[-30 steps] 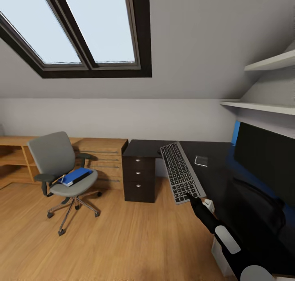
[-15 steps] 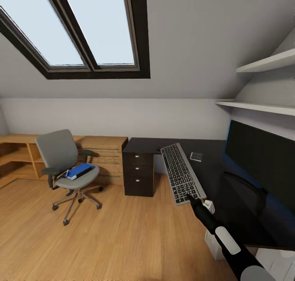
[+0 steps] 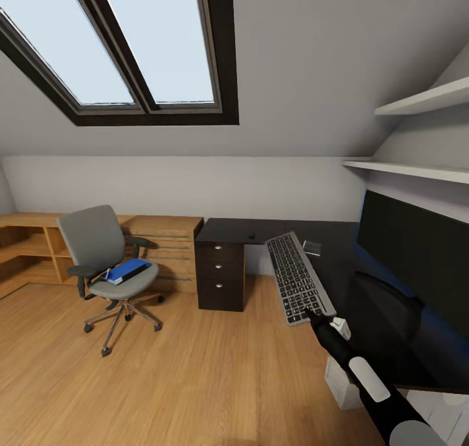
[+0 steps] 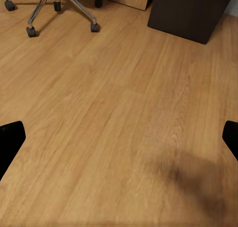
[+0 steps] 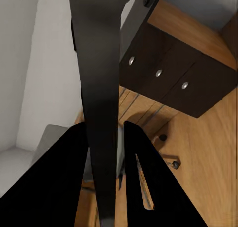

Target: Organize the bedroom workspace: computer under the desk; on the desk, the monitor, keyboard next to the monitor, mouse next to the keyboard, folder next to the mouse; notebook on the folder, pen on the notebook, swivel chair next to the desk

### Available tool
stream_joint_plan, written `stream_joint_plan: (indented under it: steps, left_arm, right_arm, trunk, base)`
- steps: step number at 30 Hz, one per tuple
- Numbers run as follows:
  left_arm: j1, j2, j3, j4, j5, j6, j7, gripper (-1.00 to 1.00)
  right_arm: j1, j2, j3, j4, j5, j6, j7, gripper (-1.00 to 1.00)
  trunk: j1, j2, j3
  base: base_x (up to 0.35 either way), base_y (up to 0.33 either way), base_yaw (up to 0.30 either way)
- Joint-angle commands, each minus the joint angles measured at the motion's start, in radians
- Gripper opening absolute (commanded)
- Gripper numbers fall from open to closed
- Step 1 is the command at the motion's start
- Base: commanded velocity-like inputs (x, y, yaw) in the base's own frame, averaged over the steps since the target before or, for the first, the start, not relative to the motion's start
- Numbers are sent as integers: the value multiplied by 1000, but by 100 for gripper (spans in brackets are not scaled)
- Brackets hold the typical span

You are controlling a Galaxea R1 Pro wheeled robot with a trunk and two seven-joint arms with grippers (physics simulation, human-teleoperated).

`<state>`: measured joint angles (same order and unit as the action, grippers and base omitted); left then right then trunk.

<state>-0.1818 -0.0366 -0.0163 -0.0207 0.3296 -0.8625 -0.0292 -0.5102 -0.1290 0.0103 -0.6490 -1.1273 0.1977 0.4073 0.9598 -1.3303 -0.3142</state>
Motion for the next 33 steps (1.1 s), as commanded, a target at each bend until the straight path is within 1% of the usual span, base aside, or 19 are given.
stream_joint_plan:
  steps: [1, 2, 4, 7, 11, 13, 15, 16, 17, 18, 20, 22, 24, 33]
  left_arm:
    - [-1, 0, -2, 1, 6, -3, -3, 100]
    - [-1, 0, -2, 1, 6, -3, -3, 100]
    - [-1, 0, -2, 1, 6, -3, -3, 100]
    - [-1, 0, -2, 1, 6, -3, -3, 100]
    - [-1, 0, -2, 1, 6, -3, -2, 100]
    - [-1, 0, -2, 1, 6, -3, -2, 100]
    - [-1, -1, -2, 1, 6, -3, -2, 100]
    - [-1, -1, -2, 1, 6, -3, -2, 100]
    - [-1, -2, -2, 1, 6, -3, -2, 100]
    - [-1, -2, -2, 1, 6, -3, -2, 100]
    - [-1, -2, -2, 1, 6, -3, -2, 100]
    - [-1, -2, -2, 1, 6, -3, -2, 100]
    - [-1, -1, -2, 1, 6, -3, -2, 100]
    - [-1, -1, -2, 1, 6, -3, -2, 100]
  right_arm:
    - [-1, -21, 2, -14, -10, 14, -5, -100]
    - [-1, -41, 2, -25, -11, 27, -10, -100]
    - [-1, -63, 2, -36, -11, 58, -13, -100]
    - [-2, -81, 2, -42, -12, 103, -13, -100]
    - [-2, -96, 1, -51, -13, 139, -8, -100]
    - [-2, -98, -6, -53, -14, 142, -3, -100]
    - [-2, -98, -34, -54, -16, 144, 14, -100]
    - [-2, -98, -42, -55, -16, 144, 23, -100]
    - [-1, -98, -69, -52, -15, 141, 105, -100]
    - [-1, -99, -78, -49, -13, 139, 188, -100]
    - [-1, -99, -81, -47, -12, 138, 250, -100]
    - [-1, -98, -82, -46, -11, 137, 288, -100]
    - [-1, -95, -81, -45, -11, 138, 300, -100]
    - [-1, -92, -80, -44, -11, 137, 300, -100]
  trunk:
    - [0, -1, -1]
    - [0, -1, -1]
    - [0, -1, -1]
    - [0, -1, -1]
    - [0, -1, -1]
    - [0, -1, -1]
    - [0, -1, -1]
    - [0, -1, -1]
    - [0, -1, -1]
    - [0, -1, -1]
    - [0, -1, -1]
    - [0, -1, -1]
    - [0, -1, -1]
    - [0, -1, -1]
  base:
    - [0, 0, 0]
    - [0, 0, 0]
    - [0, 0, 0]
    - [0, 0, 0]
    - [0, 0, 0]
    - [0, 0, 0]
    - [0, 0, 0]
    - [0, 0, 0]
    - [0, 0, 0]
    - [0, 0, 0]
    - [0, 0, 0]
    - [0, 0, 0]
    - [0, 0, 0]
    - [-5, -18, 0]
